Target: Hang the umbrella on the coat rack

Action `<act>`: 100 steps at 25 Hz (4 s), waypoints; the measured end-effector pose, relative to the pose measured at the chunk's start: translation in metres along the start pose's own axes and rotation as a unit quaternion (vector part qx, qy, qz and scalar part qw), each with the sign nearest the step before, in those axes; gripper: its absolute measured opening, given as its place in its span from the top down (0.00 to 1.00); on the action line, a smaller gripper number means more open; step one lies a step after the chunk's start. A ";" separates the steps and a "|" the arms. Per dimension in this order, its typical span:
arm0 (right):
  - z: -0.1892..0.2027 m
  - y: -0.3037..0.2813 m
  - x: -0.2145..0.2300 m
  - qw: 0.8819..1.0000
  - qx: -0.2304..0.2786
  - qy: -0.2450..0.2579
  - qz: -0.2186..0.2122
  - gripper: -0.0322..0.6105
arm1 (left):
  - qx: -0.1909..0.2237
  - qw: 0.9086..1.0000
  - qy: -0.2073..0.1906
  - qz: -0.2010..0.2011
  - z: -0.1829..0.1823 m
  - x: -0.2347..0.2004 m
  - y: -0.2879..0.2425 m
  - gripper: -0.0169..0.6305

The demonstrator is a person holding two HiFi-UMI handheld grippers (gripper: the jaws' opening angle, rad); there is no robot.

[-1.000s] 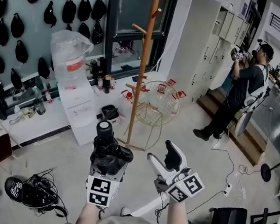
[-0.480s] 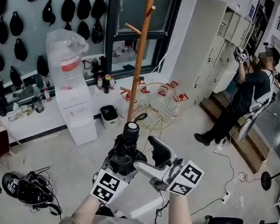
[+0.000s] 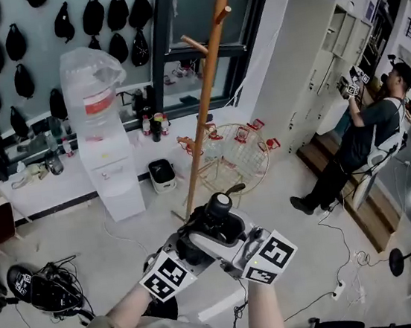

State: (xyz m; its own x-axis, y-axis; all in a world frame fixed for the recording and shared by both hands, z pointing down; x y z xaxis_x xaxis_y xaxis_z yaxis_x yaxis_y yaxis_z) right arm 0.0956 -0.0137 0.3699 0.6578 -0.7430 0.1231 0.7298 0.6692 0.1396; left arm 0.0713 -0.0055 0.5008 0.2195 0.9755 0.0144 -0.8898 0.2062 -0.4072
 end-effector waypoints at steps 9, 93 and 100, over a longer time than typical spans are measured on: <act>-0.025 -0.052 0.055 0.999 0.009 0.008 0.035 0.64 | 0.023 0.999 -0.030 0.025 -0.028 -0.082 -0.015 0.49; -0.232 -0.215 0.289 0.992 -0.037 0.119 0.019 0.66 | 0.054 0.981 0.046 -0.179 -0.076 -0.246 -0.013 0.27; -0.201 -0.211 0.315 0.995 -0.041 0.084 0.039 0.66 | 0.053 0.979 0.050 -0.189 -0.075 -0.249 -0.010 0.27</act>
State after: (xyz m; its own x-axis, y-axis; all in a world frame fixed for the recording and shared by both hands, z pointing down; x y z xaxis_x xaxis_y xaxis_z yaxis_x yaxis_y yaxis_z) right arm 0.1860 -0.3884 0.1815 0.7302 -0.6823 -0.0366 0.6832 0.7282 0.0548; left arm 0.0560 -0.2562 0.4326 0.5753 0.8161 0.0541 -0.7723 0.5638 -0.2928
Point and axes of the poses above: the fingertips, and each gripper's own axes: y backward along the fingers, x to its right, z out of its underside, the point moved 4 cm from there along y, backward along the fingers, and after that the axes turned 4 degrees about z, right-handed, at the moved point
